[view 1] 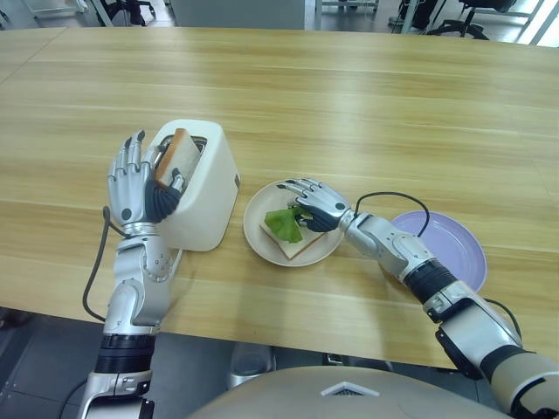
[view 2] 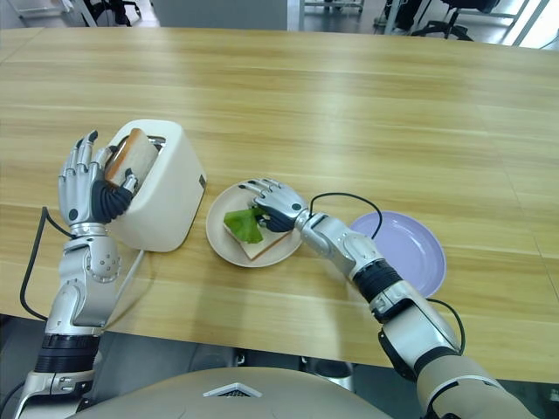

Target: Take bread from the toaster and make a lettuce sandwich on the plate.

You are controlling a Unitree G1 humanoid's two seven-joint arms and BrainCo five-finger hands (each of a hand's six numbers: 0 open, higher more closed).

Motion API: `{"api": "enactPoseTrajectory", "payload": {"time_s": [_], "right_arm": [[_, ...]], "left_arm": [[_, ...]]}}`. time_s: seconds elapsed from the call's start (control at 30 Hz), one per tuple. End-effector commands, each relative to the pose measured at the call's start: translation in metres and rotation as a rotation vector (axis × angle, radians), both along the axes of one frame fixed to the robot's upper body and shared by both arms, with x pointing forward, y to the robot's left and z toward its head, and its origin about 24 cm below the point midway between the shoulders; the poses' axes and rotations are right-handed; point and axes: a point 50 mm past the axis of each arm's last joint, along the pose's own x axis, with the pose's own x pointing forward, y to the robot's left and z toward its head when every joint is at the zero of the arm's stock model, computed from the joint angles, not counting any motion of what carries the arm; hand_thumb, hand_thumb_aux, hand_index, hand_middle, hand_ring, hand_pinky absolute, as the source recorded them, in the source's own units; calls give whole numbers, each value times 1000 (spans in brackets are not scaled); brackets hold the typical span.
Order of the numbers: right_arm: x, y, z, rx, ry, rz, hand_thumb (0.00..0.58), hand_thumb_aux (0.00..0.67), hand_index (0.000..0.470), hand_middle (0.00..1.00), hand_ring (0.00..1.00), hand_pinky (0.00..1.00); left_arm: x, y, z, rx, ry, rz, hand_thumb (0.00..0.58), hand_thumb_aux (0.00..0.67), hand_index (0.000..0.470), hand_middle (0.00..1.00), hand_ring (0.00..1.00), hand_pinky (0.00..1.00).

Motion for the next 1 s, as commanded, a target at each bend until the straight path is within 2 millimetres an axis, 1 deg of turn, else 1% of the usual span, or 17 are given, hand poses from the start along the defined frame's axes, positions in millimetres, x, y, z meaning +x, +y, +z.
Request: {"api": "enactPoseTrajectory", "payload": {"time_s": [0.03, 0.13, 0.27, 0.3, 0.33, 0.37, 0.4, 0.47, 0.67, 1.0], "right_arm": [[1, 1, -4, -16, 3, 9, 580, 670, 460, 0, 0, 0], [4, -1, -12, -62, 8, -5, 580, 670, 460, 0, 0, 0], [8, -4, -24, -171, 22, -17, 580, 670, 460, 0, 0, 0], [8, -5, -27, -197, 29, -18, 511, 439, 301, 0, 0, 0], [9, -5, -29, -220, 41, -16, 124, 76, 52, 0, 0, 0], [8, -6, -31, -236, 52, -13, 124, 76, 52, 0, 0, 0], [8, -6, -31, -246, 54, -10, 0, 0, 0, 0, 0, 0], [9, -5, -30, -252, 45, -6, 0, 0, 0, 0, 0, 0], [11, -3, -17, -239, 1, 9, 0, 0, 0, 0, 0, 0], [8, -1, 30, -109, -162, 26, 0, 0, 0, 0, 0, 0]], "left_arm": [[-4, 1, 0, -4, 0, 17, 0, 0, 0, 0, 0, 0], [-5, 2, 2, 4, -16, 26, 0, 0, 0, 0, 0, 0], [-6, 5, 6, 0, -27, 32, 0, 0, 0, 0, 0, 0], [-7, 6, 6, 2, -21, 41, 0, 0, 0, 0, 0, 0], [-7, 7, 4, -2, 0, 45, 0, 0, 0, 0, 0, 0], [-6, 8, 2, -4, 17, 48, 0, 0, 0, 0, 0, 0], [-6, 8, -1, -6, 37, 49, 0, 0, 0, 0, 0, 0], [-6, 9, -6, -13, 64, 51, 0, 0, 0, 0, 0, 0], [-3, 6, -17, -56, 141, 36, 0, 0, 0, 0, 0, 0], [1, 7, -28, -72, 203, 29, 0, 0, 0, 0, 0, 0]]}}
